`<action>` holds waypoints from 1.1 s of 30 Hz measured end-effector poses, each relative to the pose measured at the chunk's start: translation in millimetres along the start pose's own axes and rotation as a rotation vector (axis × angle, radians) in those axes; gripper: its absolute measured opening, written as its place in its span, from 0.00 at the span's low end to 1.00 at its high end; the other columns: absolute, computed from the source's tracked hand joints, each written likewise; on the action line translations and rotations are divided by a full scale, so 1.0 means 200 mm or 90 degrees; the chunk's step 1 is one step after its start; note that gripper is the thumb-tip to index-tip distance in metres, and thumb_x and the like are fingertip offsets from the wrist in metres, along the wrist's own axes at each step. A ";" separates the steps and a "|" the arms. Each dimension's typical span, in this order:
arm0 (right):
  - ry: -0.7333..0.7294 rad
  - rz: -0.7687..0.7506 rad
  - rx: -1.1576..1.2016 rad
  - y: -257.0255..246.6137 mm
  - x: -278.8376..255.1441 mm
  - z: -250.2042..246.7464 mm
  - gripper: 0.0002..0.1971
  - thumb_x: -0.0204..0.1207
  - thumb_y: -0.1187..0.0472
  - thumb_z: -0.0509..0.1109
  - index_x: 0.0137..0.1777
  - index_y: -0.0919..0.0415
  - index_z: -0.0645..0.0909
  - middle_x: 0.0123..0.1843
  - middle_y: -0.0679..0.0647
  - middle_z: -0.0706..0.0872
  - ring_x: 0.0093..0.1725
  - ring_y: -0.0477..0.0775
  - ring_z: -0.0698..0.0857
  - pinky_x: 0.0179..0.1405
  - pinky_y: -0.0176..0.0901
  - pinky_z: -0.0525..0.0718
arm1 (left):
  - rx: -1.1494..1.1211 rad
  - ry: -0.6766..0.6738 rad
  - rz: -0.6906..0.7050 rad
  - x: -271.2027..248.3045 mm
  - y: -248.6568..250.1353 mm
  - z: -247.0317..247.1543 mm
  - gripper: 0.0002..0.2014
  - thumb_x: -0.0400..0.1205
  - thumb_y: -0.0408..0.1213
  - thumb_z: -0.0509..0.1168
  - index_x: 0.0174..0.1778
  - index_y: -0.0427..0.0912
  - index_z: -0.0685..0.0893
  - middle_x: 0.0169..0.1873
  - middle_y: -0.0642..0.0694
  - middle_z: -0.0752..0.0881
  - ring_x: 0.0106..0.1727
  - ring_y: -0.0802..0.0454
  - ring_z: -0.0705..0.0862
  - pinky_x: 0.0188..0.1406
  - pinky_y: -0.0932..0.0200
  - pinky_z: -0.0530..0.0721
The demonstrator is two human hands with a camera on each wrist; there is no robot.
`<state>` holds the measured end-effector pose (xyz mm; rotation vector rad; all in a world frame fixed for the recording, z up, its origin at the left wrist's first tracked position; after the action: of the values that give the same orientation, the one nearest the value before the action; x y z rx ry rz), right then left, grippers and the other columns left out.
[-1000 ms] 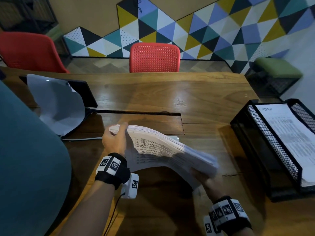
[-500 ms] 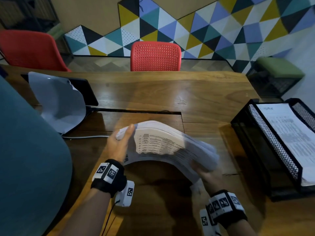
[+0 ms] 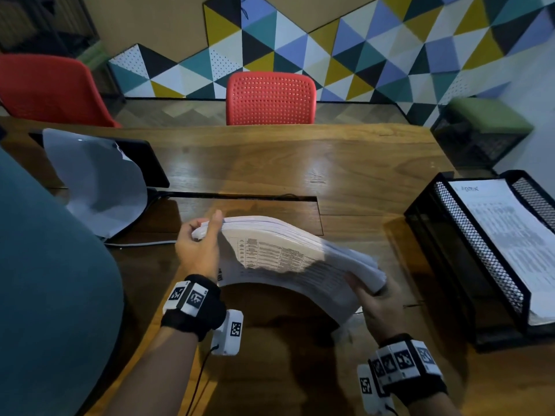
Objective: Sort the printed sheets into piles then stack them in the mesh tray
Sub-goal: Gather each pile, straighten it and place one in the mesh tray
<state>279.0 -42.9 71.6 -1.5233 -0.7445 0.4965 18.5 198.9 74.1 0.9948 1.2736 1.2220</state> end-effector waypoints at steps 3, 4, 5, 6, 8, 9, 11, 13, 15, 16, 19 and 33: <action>0.023 -0.030 -0.068 -0.06 0.00 -0.02 0.27 0.72 0.70 0.75 0.68 0.51 0.73 0.53 0.47 0.84 0.54 0.43 0.86 0.46 0.36 0.88 | 0.008 -0.035 -0.020 0.03 -0.02 0.01 0.12 0.79 0.50 0.73 0.45 0.46 0.83 0.38 0.49 0.86 0.44 0.50 0.84 0.45 0.55 0.80; 0.027 -0.059 -0.108 -0.08 0.00 -0.02 0.31 0.73 0.69 0.75 0.73 0.51 0.69 0.56 0.43 0.81 0.55 0.38 0.84 0.46 0.32 0.86 | 0.005 -0.043 -0.032 0.03 -0.03 0.01 0.11 0.79 0.51 0.72 0.43 0.47 0.84 0.38 0.48 0.87 0.45 0.49 0.85 0.46 0.54 0.80; 0.030 -0.092 -0.147 -0.12 0.01 -0.03 0.31 0.74 0.65 0.74 0.75 0.51 0.68 0.58 0.40 0.79 0.56 0.34 0.82 0.46 0.29 0.85 | 0.002 -0.050 -0.040 0.03 -0.03 0.02 0.11 0.80 0.52 0.71 0.41 0.49 0.84 0.37 0.48 0.87 0.45 0.48 0.86 0.47 0.53 0.81; 0.030 -0.129 -0.180 -0.15 0.01 -0.02 0.26 0.77 0.61 0.72 0.73 0.50 0.70 0.59 0.39 0.78 0.57 0.33 0.82 0.45 0.28 0.85 | 0.001 -0.055 -0.041 0.03 -0.03 0.02 0.11 0.80 0.53 0.70 0.40 0.49 0.85 0.37 0.48 0.88 0.45 0.48 0.86 0.48 0.53 0.81; 0.028 -0.199 -0.222 -0.20 0.00 -0.01 0.15 0.79 0.54 0.67 0.65 0.51 0.76 0.58 0.42 0.81 0.57 0.36 0.82 0.44 0.30 0.84 | 0.004 -0.062 -0.046 0.03 -0.04 0.02 0.12 0.80 0.53 0.70 0.40 0.48 0.85 0.36 0.48 0.89 0.44 0.48 0.87 0.48 0.52 0.81; 0.031 -0.229 -0.231 -0.21 0.00 -0.01 0.12 0.79 0.55 0.65 0.60 0.53 0.78 0.57 0.43 0.82 0.57 0.36 0.82 0.46 0.30 0.84 | 0.005 -0.064 -0.050 0.03 -0.04 0.02 0.13 0.80 0.54 0.70 0.39 0.48 0.85 0.35 0.48 0.89 0.43 0.48 0.87 0.48 0.52 0.82; 0.034 -0.262 -0.254 -0.23 0.00 0.00 0.10 0.77 0.57 0.64 0.57 0.57 0.78 0.54 0.45 0.83 0.57 0.35 0.82 0.50 0.29 0.84 | 0.009 -0.072 -0.053 0.03 -0.04 0.03 0.14 0.80 0.55 0.70 0.37 0.48 0.85 0.32 0.49 0.89 0.41 0.48 0.87 0.48 0.50 0.82; 0.030 -0.253 -0.298 -0.23 0.01 0.00 0.14 0.77 0.59 0.66 0.63 0.59 0.78 0.56 0.46 0.82 0.57 0.34 0.81 0.52 0.26 0.82 | 0.018 -0.081 -0.052 0.03 -0.03 0.03 0.15 0.80 0.55 0.69 0.36 0.48 0.84 0.31 0.49 0.89 0.41 0.47 0.88 0.50 0.48 0.82; 0.016 -0.249 -0.354 -0.23 0.01 0.01 0.22 0.76 0.61 0.69 0.70 0.61 0.76 0.59 0.45 0.81 0.57 0.35 0.80 0.55 0.24 0.79 | 0.020 -0.088 -0.049 0.03 -0.03 0.03 0.16 0.80 0.56 0.69 0.35 0.48 0.85 0.33 0.47 0.90 0.43 0.45 0.88 0.52 0.46 0.83; 0.003 -0.257 -0.378 -0.23 0.01 0.02 0.23 0.76 0.60 0.69 0.72 0.60 0.75 0.60 0.45 0.80 0.57 0.34 0.80 0.57 0.25 0.79 | 0.021 -0.088 -0.048 0.03 -0.02 0.03 0.16 0.80 0.56 0.69 0.35 0.48 0.85 0.34 0.46 0.90 0.44 0.45 0.88 0.53 0.45 0.83; -0.016 -0.304 -0.411 -0.24 0.01 0.03 0.18 0.78 0.56 0.66 0.67 0.56 0.79 0.60 0.45 0.79 0.58 0.35 0.79 0.54 0.32 0.82 | 0.014 -0.091 -0.044 0.03 0.00 0.04 0.14 0.82 0.52 0.68 0.35 0.48 0.84 0.32 0.49 0.89 0.40 0.49 0.87 0.49 0.49 0.82; 0.081 -0.310 -0.431 -0.27 -0.01 -0.01 0.16 0.73 0.60 0.72 0.58 0.67 0.82 0.54 0.54 0.84 0.53 0.36 0.78 0.53 0.17 0.74 | 0.018 -0.109 -0.071 0.04 0.00 0.06 0.15 0.81 0.52 0.69 0.44 0.43 0.86 0.37 0.45 0.90 0.42 0.49 0.88 0.47 0.54 0.81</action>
<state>270.1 -46.6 125.6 -1.8771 -1.2134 -0.2484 29.6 208.1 74.0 1.0133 1.1980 1.0143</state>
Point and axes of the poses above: each hand's wrist, its own x-axis towards the middle knuckle, its own z-axis out of the palm, y = z × x, the point moved 7 cm from there along x, towards the middle knuckle
